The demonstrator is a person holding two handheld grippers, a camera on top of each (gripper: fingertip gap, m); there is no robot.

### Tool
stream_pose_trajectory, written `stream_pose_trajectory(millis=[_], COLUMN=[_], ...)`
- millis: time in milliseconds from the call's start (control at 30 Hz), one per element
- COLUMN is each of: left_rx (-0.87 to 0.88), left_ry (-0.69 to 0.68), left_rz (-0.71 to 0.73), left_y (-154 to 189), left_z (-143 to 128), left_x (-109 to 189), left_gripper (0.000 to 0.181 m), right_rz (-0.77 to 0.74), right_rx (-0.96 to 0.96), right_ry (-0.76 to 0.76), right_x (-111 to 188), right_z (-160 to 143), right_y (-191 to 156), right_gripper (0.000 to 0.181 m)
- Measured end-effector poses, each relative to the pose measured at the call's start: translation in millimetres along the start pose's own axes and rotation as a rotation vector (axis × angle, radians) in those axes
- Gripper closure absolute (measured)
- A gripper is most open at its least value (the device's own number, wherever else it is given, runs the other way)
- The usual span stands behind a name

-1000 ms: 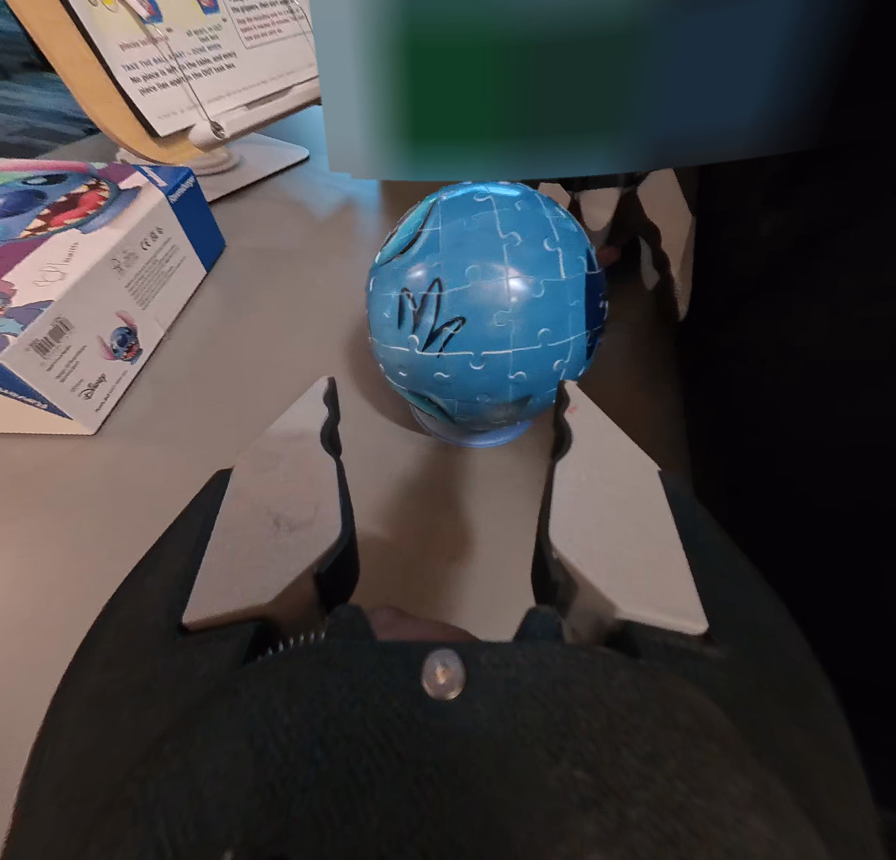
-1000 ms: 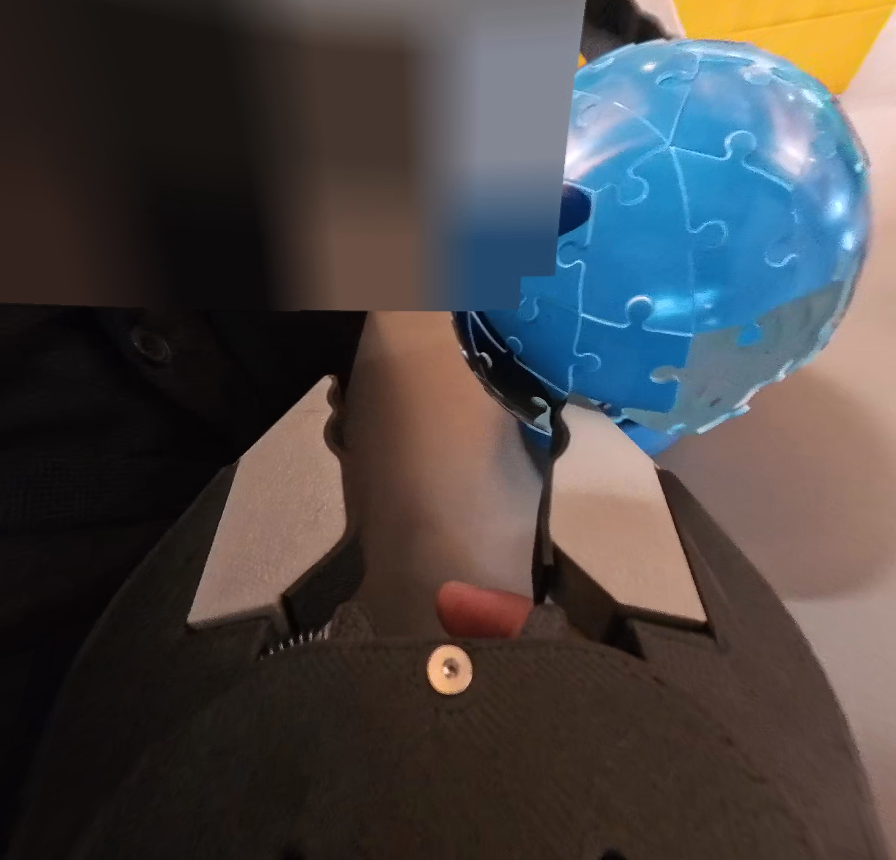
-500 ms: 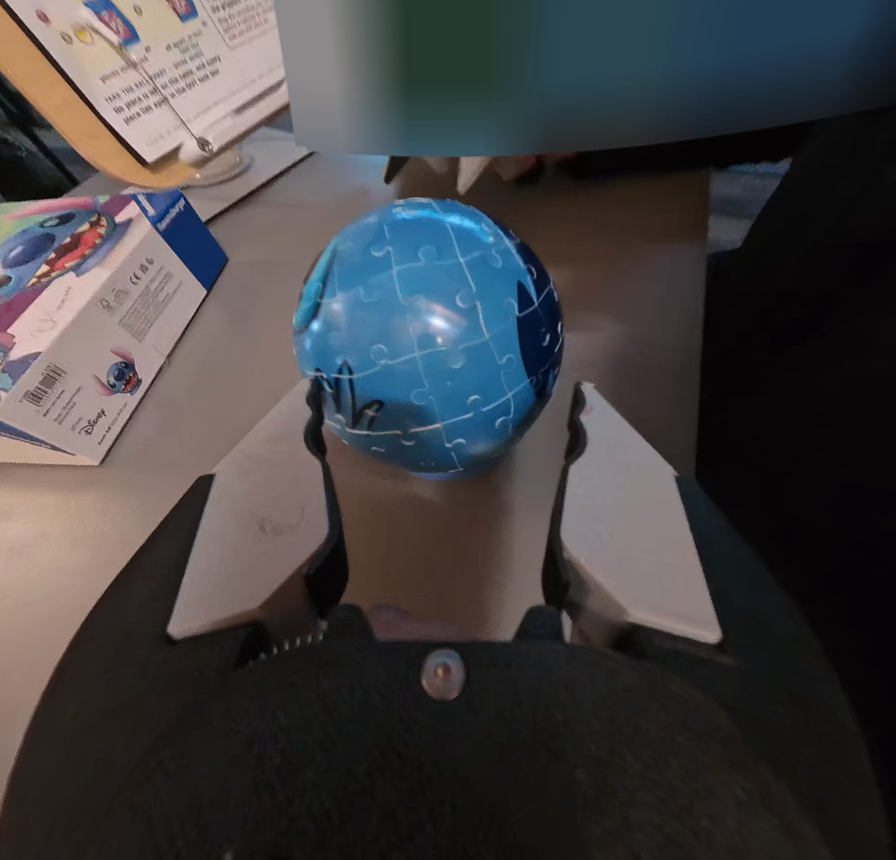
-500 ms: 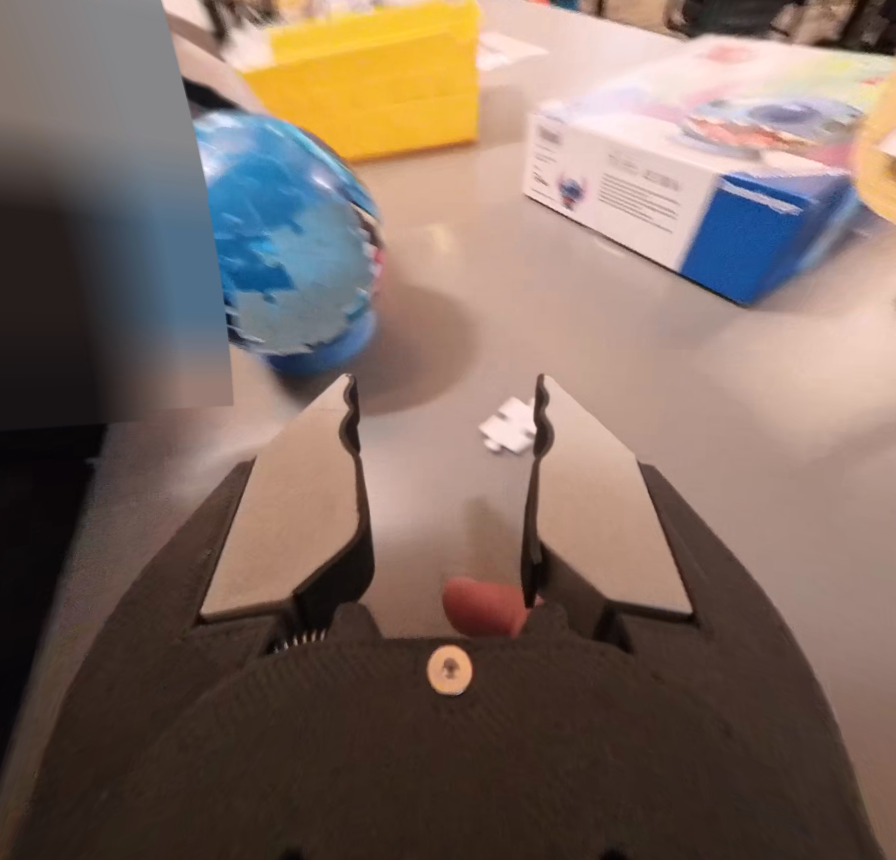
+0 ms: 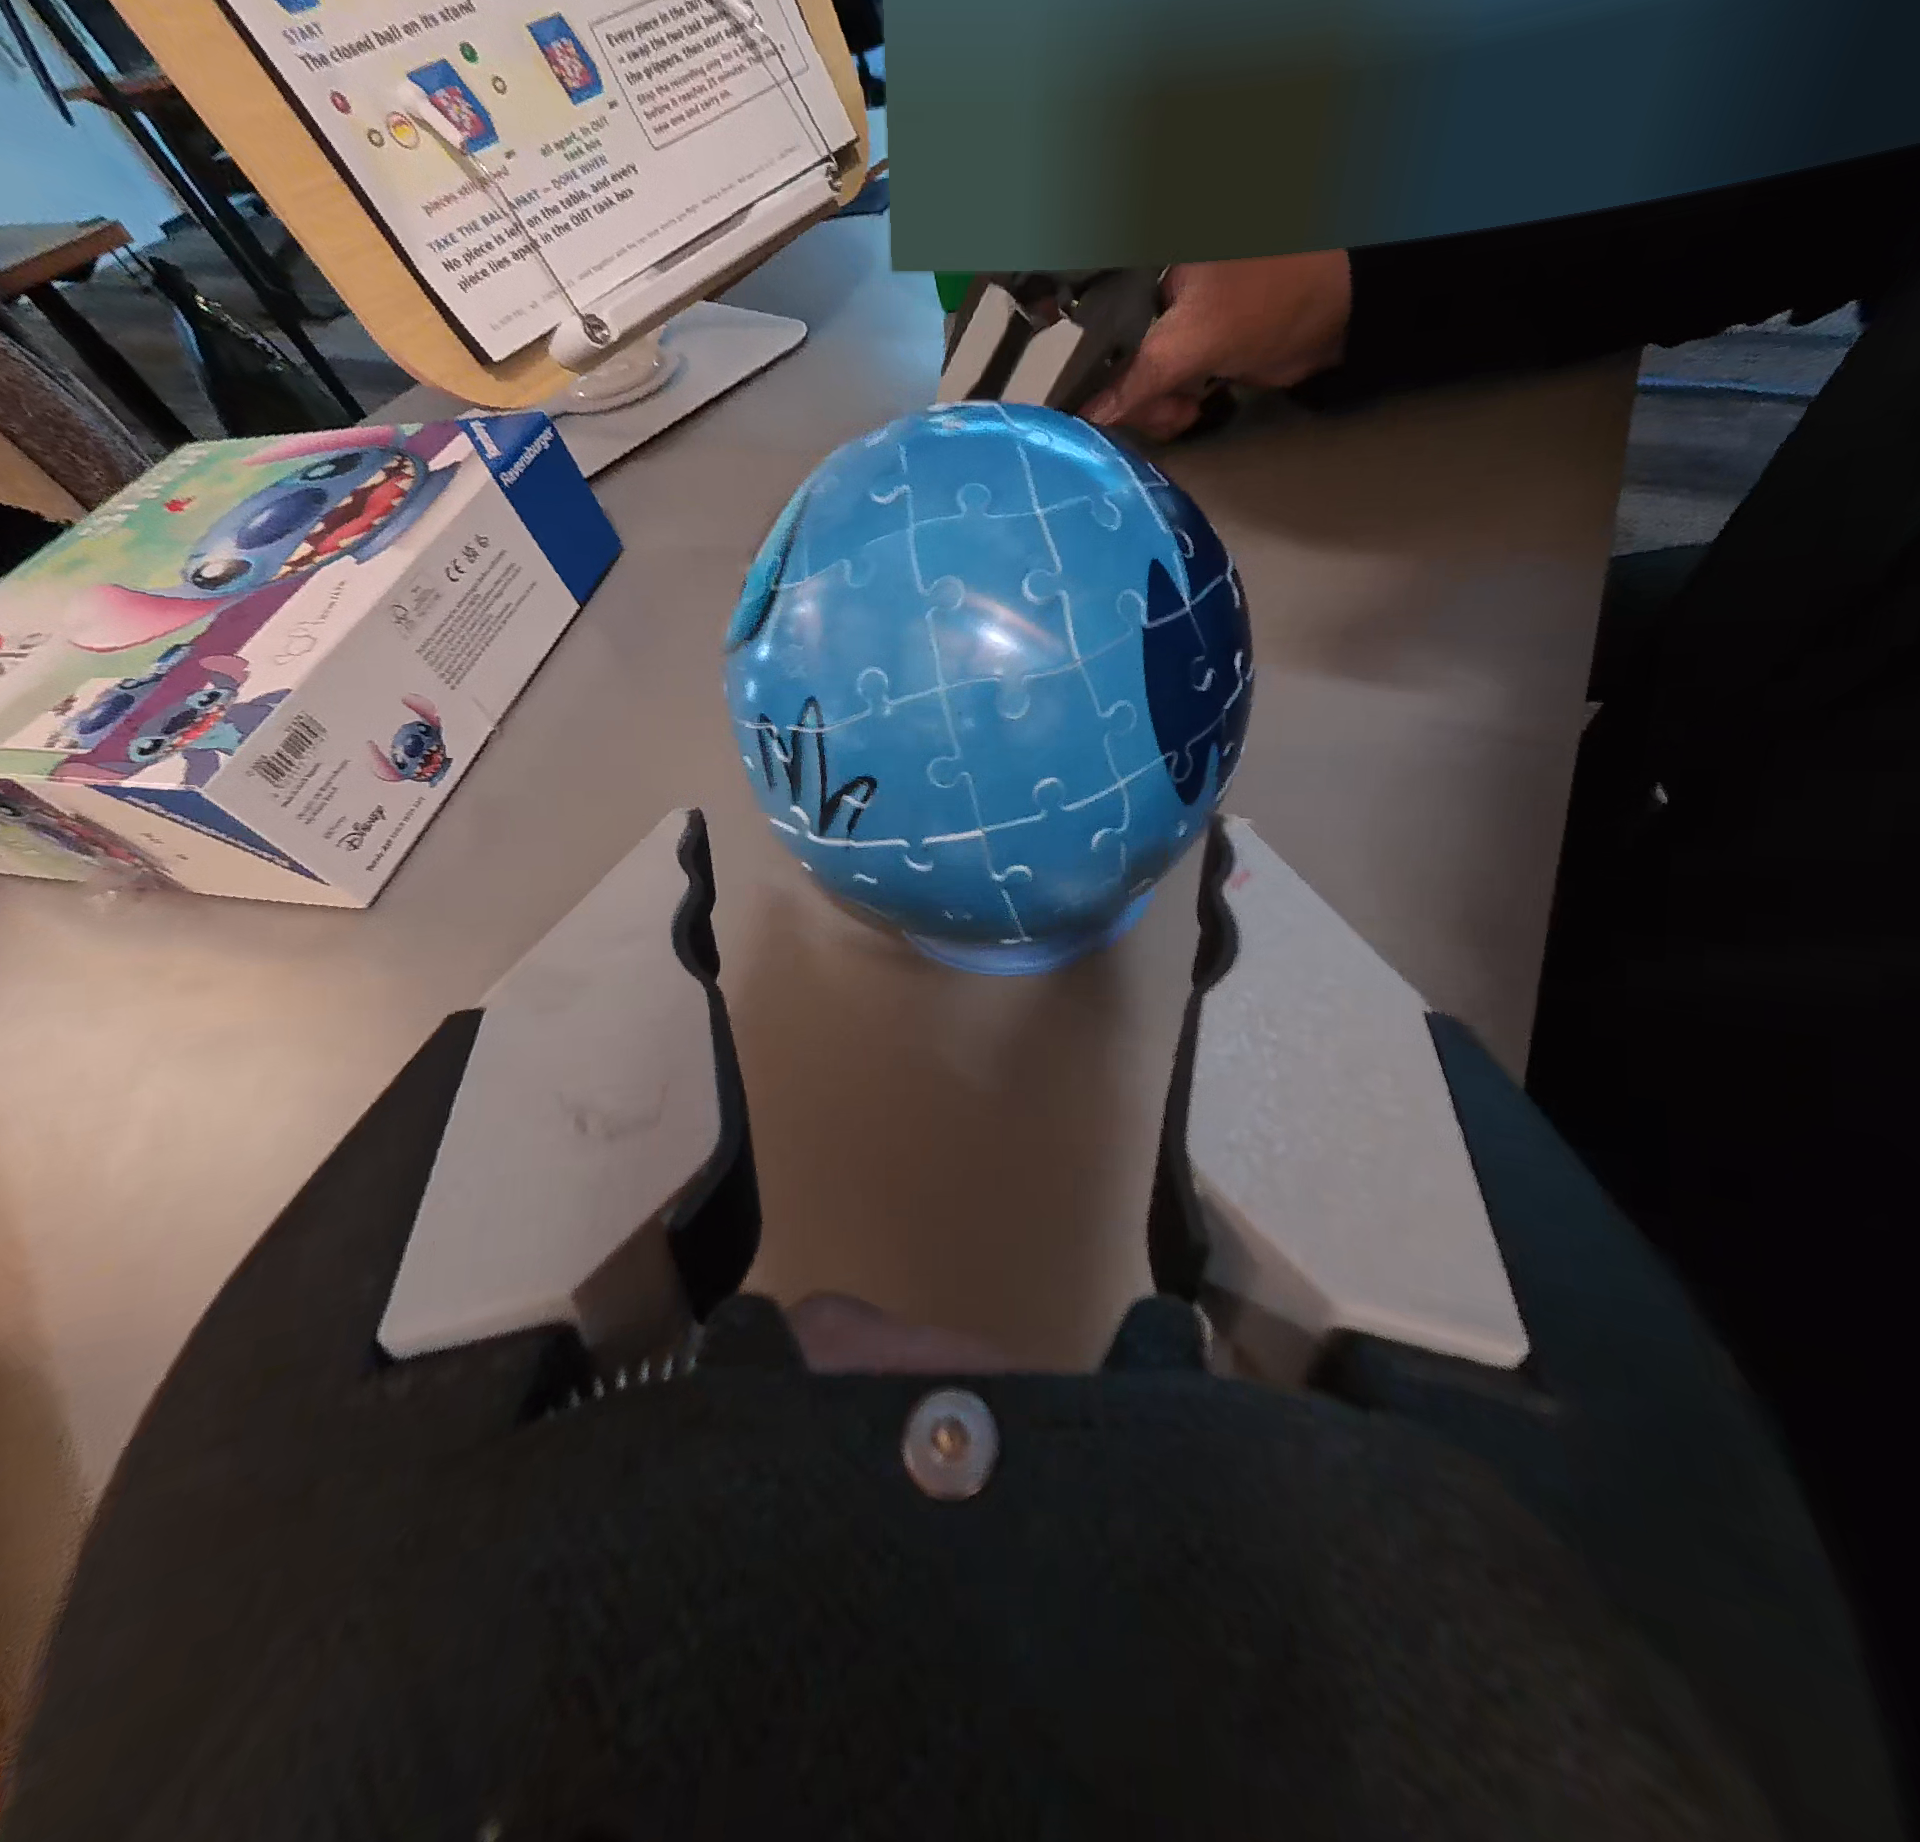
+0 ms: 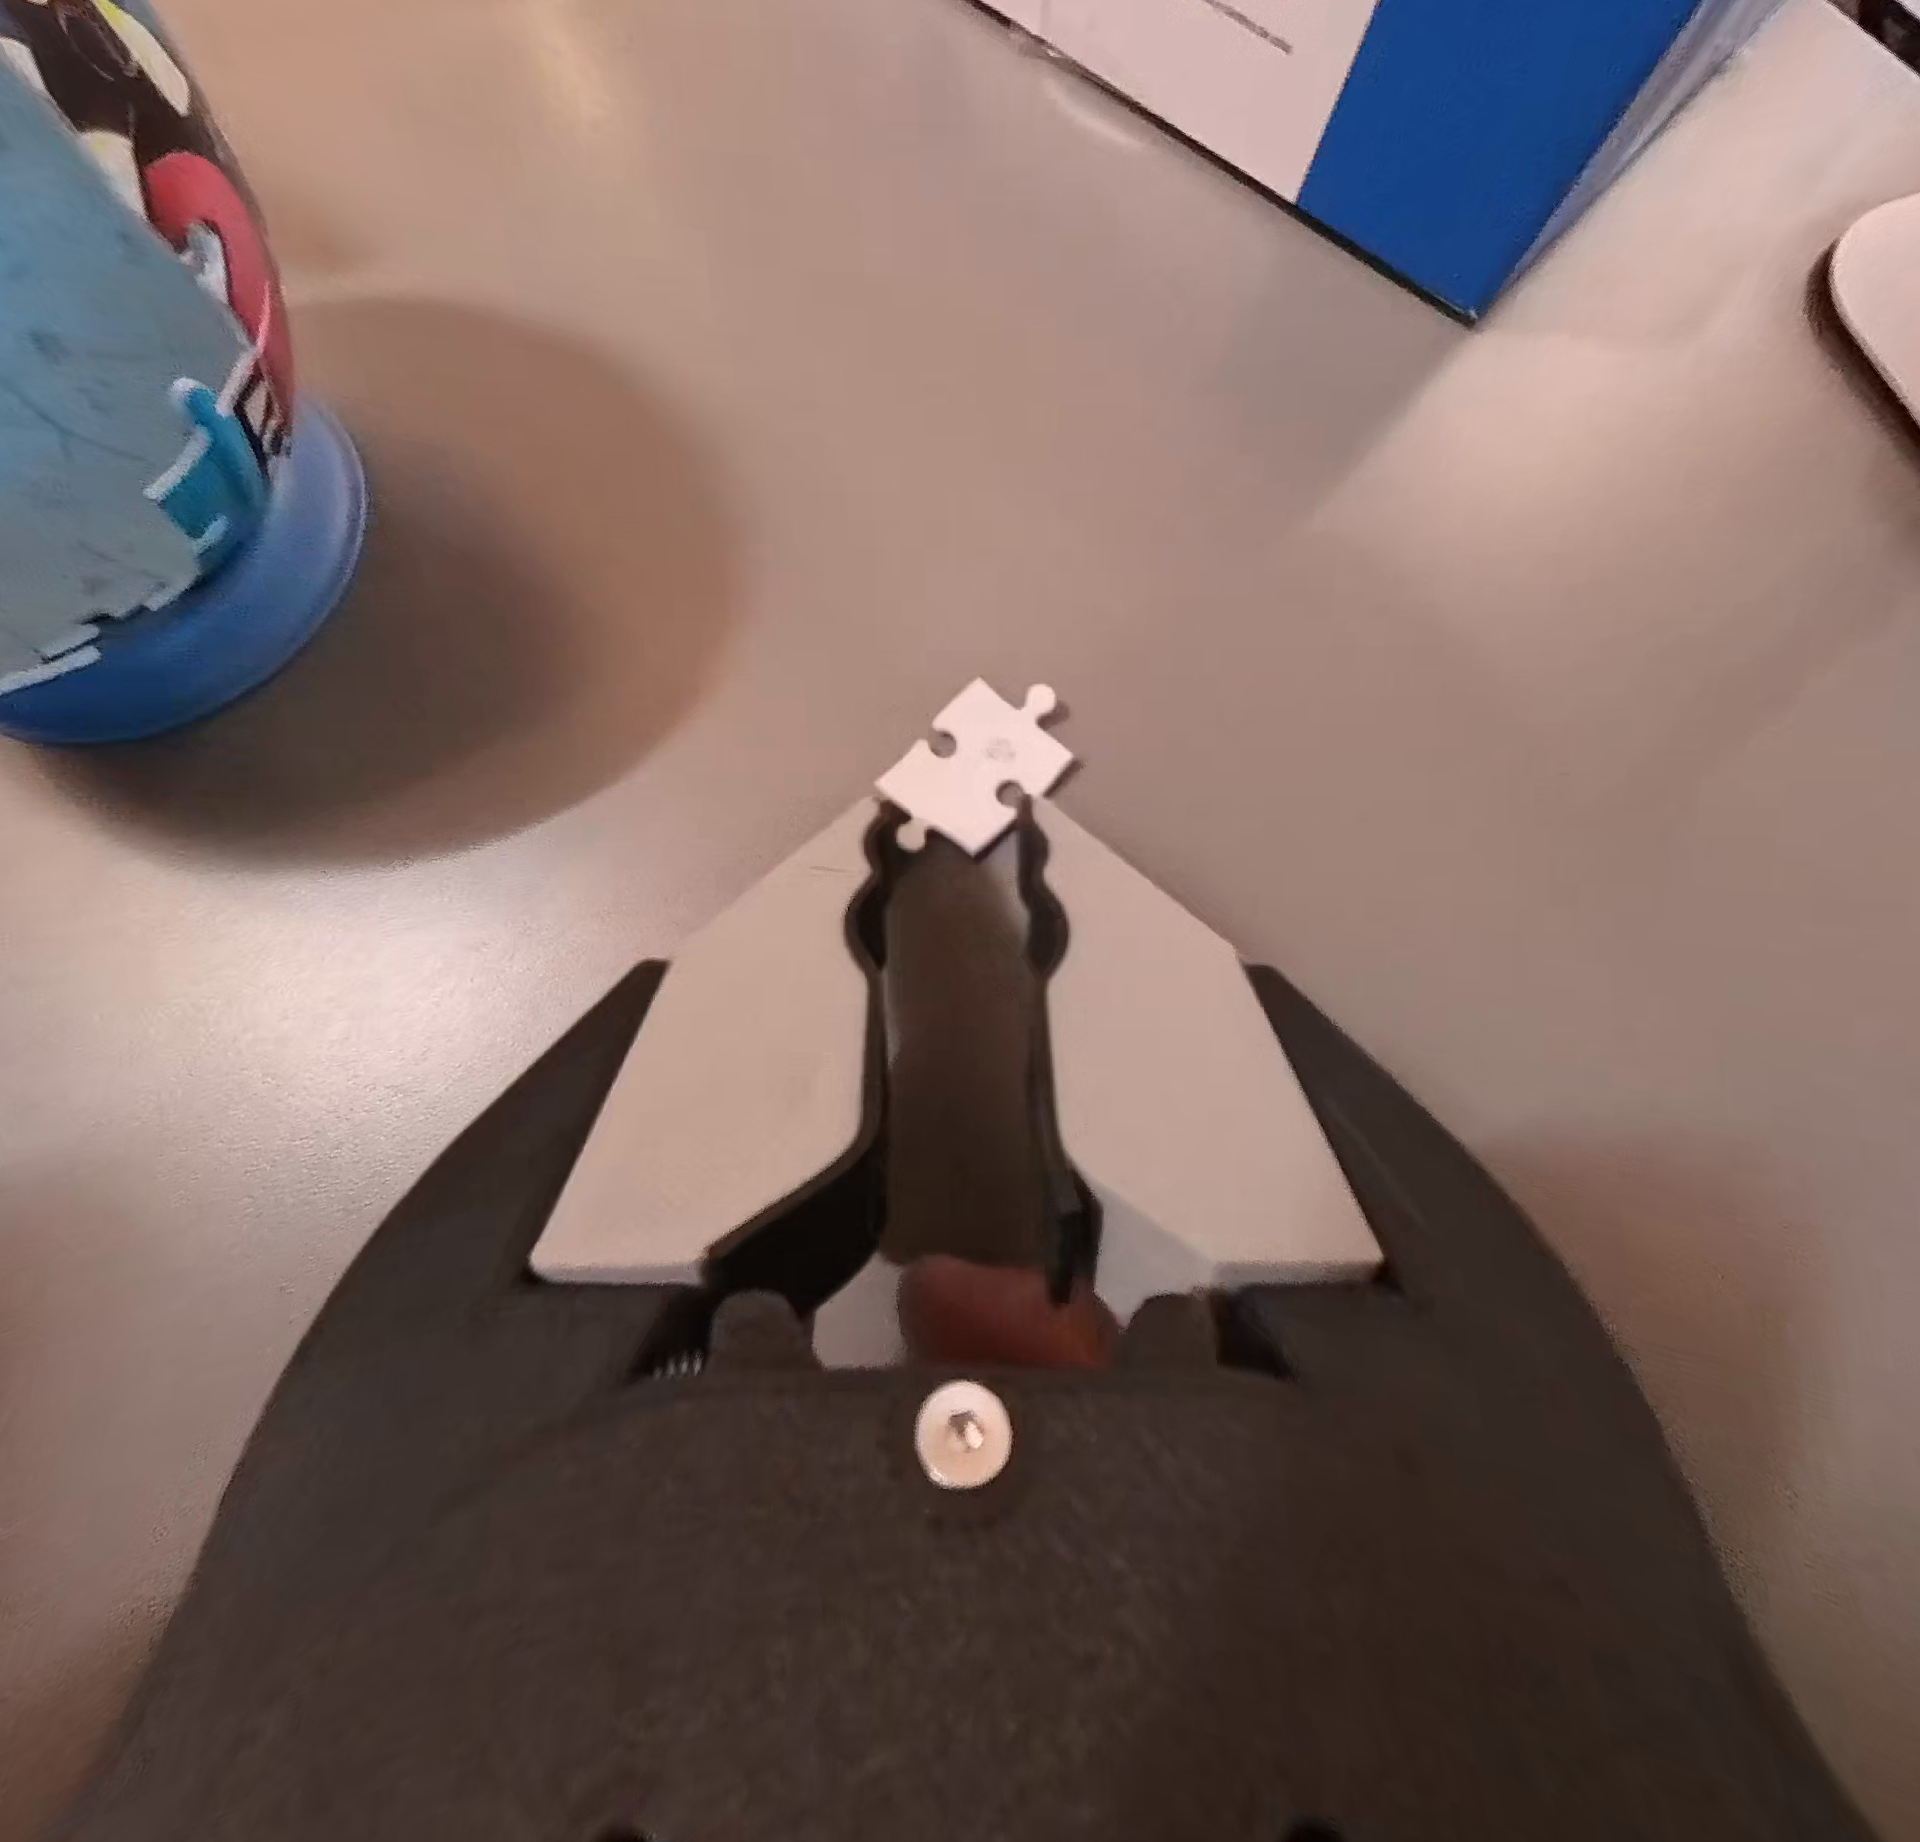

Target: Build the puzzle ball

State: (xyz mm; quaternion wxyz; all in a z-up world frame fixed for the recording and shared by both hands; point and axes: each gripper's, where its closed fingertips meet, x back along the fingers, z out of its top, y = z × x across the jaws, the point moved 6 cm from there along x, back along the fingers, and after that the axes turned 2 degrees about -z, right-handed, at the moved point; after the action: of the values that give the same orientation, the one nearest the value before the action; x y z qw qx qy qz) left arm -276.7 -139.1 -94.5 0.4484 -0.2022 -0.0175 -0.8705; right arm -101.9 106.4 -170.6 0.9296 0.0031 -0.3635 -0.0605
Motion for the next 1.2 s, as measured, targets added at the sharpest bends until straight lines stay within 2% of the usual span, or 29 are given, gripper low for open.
stream_pose_trajectory(millis=[133, 233, 333, 433, 533, 633, 733, 800, 867, 967, 1067, 1200], left_rx=[-0.065, -0.062, 0.122, 0.277, 0.321, 0.432, 0.522, 0.54, 0.496, 0.416, 0.331, 0.207], left_ry=[-0.013, -0.021, -0.035, -0.087, -0.27, -0.394, -0.395, -0.364, -0.377, -0.435, -0.531, -0.649], left_rz=[0.036, 0.056, 0.045, -0.136, -0.245, -0.415, -0.531, -0.564, -0.539, -0.546, -0.653, -0.714], left_y=[-10.3, -31.8, -67.1, -86.2, -98.1, -89.9, -79.4, -76.0, -75.8, -75.7, -70.6, -65.4], left_z=[18.1, 47.4, 86.0, 114.0, 110.4, 99.1, 96.0, 98.4, 95.1, 88.3, 90.7, 94.9], left_x=[0.3, -9.1, -36.3, -80.7, -132.2, -168.9, -187.4, -192.5, -196.1, -198.2, -193.7, -197.2], left_gripper=[0.096, 0.104, 0.123, 0.141, 0.14, 0.138, 0.148, 0.178, 0.18, 0.181, 0.181, 0.181], right_rz=[0.039, 0.083, 0.098, 0.044, -0.022, -0.087, -0.126, -0.182, -0.21, -0.135, -0.068, 0.216], right_rx=[0.049, 0.049, 0.112, 0.197, 0.236, 0.237, 0.25, 0.268, 0.287, 0.296, 0.225, 0.062], right_ry=[0.005, 0.069, 0.161, 0.239, 0.302, 0.366, 0.387, 0.371, 0.374, 0.371, 0.403, 0.396], right_x=[-2.6, 4.8, 21.0, 39.4, 53.9, 62.4, 64.9, 62.6, 60.1, 57.6, 67.2, 71.0], right_z=[3.2, 10.6, 28.2, 49.5, 67.1, 76.6, 78.1, 75.4, 71.8, 65.8, 65.4, 75.7], right_y=[-3.5, -5.4, -10.9, -14.5, -16.3, -17.6, -21.2, -20.0, -19.7, -23.9, -12.4, -9.5], right_gripper=[0.162, 0.162, 0.162, 0.162, 0.162, 0.162, 0.162, 0.162, 0.168, 0.164, 0.163, 0.159])
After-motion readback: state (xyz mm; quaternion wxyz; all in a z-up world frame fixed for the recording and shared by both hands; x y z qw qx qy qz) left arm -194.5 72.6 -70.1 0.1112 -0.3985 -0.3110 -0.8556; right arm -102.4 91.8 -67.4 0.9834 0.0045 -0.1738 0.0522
